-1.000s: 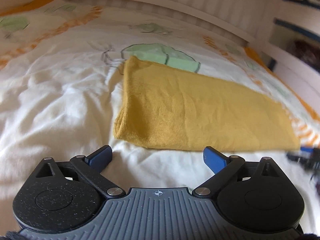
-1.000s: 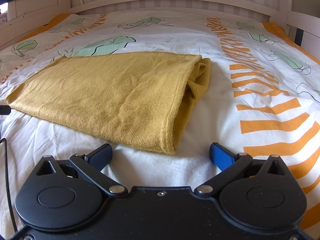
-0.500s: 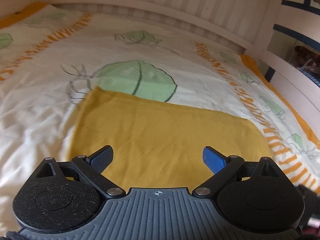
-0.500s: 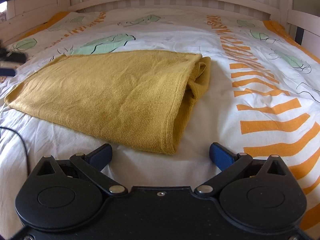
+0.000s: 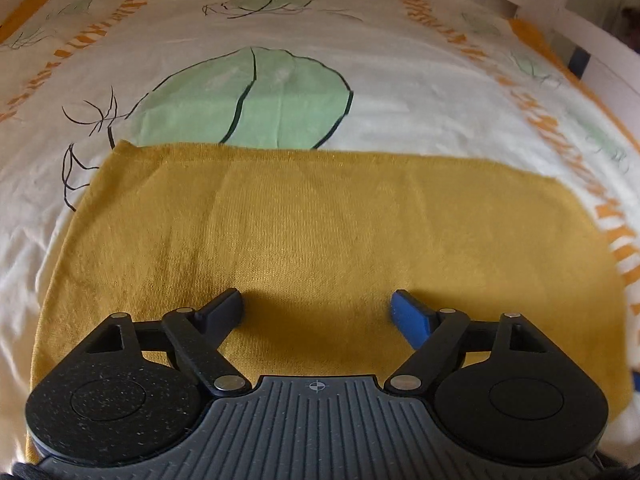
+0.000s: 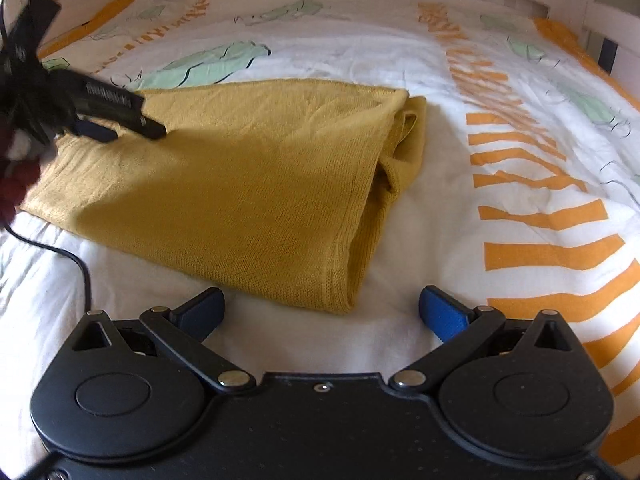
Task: Fold small clothes
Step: 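Move the right tool to the sweater's folded edge and close on it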
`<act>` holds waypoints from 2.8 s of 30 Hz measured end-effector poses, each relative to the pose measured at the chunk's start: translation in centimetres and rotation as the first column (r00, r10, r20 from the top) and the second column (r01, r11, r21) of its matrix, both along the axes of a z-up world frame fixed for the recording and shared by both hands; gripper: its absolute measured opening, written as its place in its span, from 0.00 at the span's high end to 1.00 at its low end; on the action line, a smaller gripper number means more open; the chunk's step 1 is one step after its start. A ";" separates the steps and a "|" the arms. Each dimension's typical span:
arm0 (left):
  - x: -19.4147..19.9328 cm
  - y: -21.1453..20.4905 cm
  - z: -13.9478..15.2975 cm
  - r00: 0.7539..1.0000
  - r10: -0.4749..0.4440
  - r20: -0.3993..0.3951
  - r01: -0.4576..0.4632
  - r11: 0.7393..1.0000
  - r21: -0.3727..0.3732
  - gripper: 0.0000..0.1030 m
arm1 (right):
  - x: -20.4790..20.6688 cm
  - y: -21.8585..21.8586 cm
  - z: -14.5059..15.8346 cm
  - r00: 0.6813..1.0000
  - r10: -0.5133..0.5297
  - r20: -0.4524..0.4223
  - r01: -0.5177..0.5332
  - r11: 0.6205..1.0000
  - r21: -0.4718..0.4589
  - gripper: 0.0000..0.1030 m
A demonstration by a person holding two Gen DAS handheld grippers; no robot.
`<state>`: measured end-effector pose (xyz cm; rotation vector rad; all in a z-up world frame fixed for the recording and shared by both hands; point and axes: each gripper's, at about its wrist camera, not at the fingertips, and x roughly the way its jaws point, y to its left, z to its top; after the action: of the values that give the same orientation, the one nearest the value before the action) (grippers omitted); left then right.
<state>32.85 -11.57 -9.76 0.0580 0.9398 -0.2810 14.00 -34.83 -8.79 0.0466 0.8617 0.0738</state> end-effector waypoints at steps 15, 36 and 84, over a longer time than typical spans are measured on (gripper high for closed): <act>0.4 -1.2 -0.3 0.999 -0.012 -0.037 0.015 0.997 0.077 0.14 | 2.3 -12.1 -0.8 0.950 -0.189 -0.247 0.311 0.629 0.713 0.00; 0.9 -1.5 -0.5 0.999 -0.012 -0.039 0.015 0.996 0.085 0.11 | 8.6 -10.8 -2.2 0.981 -0.167 -0.104 0.182 0.571 0.801 0.00; -4.5 15.6 5.4 0.987 0.162 -0.005 -0.161 0.972 -0.171 0.18 | 9.3 -7.5 -0.3 0.984 -0.161 -0.074 0.173 0.787 0.592 0.57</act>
<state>28.33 3.99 -4.34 -0.1748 0.9024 -0.2095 23.32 -42.36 -9.08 0.7238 0.8218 0.1775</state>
